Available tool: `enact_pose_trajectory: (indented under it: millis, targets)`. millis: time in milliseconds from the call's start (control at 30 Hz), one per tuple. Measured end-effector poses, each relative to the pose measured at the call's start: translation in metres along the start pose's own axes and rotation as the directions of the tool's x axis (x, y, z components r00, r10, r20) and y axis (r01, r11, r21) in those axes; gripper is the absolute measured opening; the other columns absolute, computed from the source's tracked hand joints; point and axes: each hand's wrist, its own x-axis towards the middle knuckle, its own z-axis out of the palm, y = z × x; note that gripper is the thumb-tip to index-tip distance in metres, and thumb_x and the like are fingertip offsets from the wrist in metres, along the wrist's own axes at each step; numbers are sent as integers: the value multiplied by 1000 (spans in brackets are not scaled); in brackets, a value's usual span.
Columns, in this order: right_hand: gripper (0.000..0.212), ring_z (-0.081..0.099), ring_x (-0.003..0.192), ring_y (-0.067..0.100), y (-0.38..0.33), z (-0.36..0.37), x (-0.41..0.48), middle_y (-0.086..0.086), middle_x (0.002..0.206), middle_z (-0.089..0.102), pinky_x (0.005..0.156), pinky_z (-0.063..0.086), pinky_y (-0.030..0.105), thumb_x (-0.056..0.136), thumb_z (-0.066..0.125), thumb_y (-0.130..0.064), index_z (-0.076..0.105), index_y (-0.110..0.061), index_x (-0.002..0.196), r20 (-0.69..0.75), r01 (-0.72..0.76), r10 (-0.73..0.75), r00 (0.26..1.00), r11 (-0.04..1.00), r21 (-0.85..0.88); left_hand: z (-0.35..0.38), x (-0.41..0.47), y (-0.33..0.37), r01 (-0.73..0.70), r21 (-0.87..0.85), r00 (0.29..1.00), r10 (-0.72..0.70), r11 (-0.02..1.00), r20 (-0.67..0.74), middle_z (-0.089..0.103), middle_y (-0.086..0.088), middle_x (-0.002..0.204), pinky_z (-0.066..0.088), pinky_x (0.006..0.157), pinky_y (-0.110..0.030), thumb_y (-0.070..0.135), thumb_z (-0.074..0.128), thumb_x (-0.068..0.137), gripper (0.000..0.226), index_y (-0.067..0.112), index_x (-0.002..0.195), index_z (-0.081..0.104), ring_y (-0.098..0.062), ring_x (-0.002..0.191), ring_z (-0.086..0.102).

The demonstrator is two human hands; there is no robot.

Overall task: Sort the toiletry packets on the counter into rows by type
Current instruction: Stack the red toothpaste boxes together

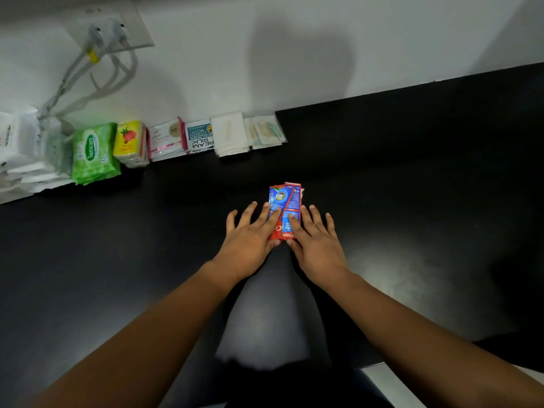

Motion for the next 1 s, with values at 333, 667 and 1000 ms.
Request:
enact_pose_trajectory:
  millis: [333, 667, 1000]
  targets:
    - [58, 21, 150, 30, 11, 1, -5, 12, 158, 34, 122, 12, 49, 100, 43, -47, 37, -19, 150, -34, -4, 4, 999, 1000, 6, -22, 9, 16, 153, -380, 983, -182, 912, -40, 47, -4, 139, 48, 99, -33, 30, 72, 89, 64, 21, 146, 46, -20, 121, 52]
    - [64, 17, 151, 26, 11, 2, -6, 8, 159, 31, 123, 11, 48, 98, 29, -54, 30, -20, 153, -32, -16, 18, 999, 999, 50, -33, 22, 24, 401, -675, 879, -467, 619, 94, 64, 11, 81, 52, 62, -22, 30, 85, 72, 51, 21, 113, 55, 2, 72, 63]
    - [63, 17, 151, 24, 12, 2, -7, 7, 160, 31, 123, 10, 46, 99, 29, -55, 28, -23, 153, -32, -17, 19, 999, 998, 58, -30, 27, 24, 406, -622, 880, -469, 670, 69, 69, -1, 100, 56, 75, -30, 34, 80, 82, 40, 17, 113, 60, -13, 88, 67]
